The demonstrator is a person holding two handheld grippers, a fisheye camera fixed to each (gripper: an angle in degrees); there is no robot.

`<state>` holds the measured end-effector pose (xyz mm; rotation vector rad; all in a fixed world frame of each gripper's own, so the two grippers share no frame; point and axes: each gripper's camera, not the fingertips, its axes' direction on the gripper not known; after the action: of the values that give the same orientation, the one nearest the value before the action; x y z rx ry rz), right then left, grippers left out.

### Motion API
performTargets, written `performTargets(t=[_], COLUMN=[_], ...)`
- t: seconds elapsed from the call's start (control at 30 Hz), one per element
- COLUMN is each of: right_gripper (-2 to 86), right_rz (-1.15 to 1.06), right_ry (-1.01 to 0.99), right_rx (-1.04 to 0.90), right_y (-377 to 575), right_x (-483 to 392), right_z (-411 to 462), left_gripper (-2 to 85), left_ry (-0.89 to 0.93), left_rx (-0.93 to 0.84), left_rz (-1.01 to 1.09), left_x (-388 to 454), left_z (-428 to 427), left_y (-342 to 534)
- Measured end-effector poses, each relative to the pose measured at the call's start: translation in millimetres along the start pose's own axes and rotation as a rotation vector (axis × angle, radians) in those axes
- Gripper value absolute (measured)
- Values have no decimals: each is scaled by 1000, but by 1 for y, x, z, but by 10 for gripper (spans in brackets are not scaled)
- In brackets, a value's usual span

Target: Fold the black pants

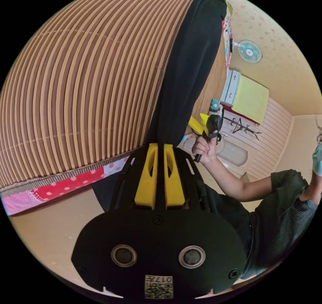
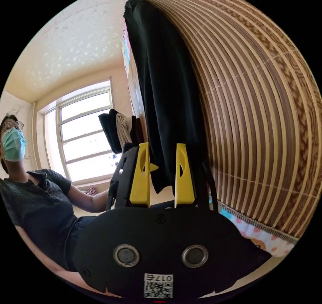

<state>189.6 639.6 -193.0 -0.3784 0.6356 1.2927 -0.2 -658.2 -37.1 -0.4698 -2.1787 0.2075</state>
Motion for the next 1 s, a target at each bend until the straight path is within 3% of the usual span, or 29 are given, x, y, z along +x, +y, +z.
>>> performTargets(t=[0.1, 0.2, 0.27, 0.37, 0.4, 0.5, 0.57, 0.8, 0.87, 1.0], right_gripper=[80, 40, 31, 24, 23, 22, 22, 43, 59, 91], right_rz=[-72, -158, -211, -238, -184, -28, 30, 108, 83, 70], right_ry=[-125, -226, -333, -386, -279, 145, 191, 439, 411, 310], right_rx=[-136, -162, -114, -4, -31, -135, -120, -139, -106, 24], right_y=[-9, -6, 1, 19, 24, 37, 42, 60, 64, 56], right_x=[3, -9, -19, -27, -24, -5, 3, 0, -7, -7], right_z=[18, 12, -9, -48, -55, -53, -51, -38, -45, -76], left_gripper=[19, 18, 18, 19, 18, 18, 23, 53, 72, 104], left_ry=[50, 228, 498, 735, 708, 370, 188, -132, -252, -280], left_rx=[9, 6, 21, 59, 63, 98, 86, 83, 130, 278], left_rz=[-38, -86, 37, 118, 108, 33, -34, -54, -56, 51], left_x=[-2, -8, 1, 7, 7, 6, 3, 31, 48, 78], left_z=[-1, -2, -9, -16, -16, -8, 11, 46, 37, 2], left_y=[0, 5, 13, 28, 30, 39, 36, 45, 55, 55])
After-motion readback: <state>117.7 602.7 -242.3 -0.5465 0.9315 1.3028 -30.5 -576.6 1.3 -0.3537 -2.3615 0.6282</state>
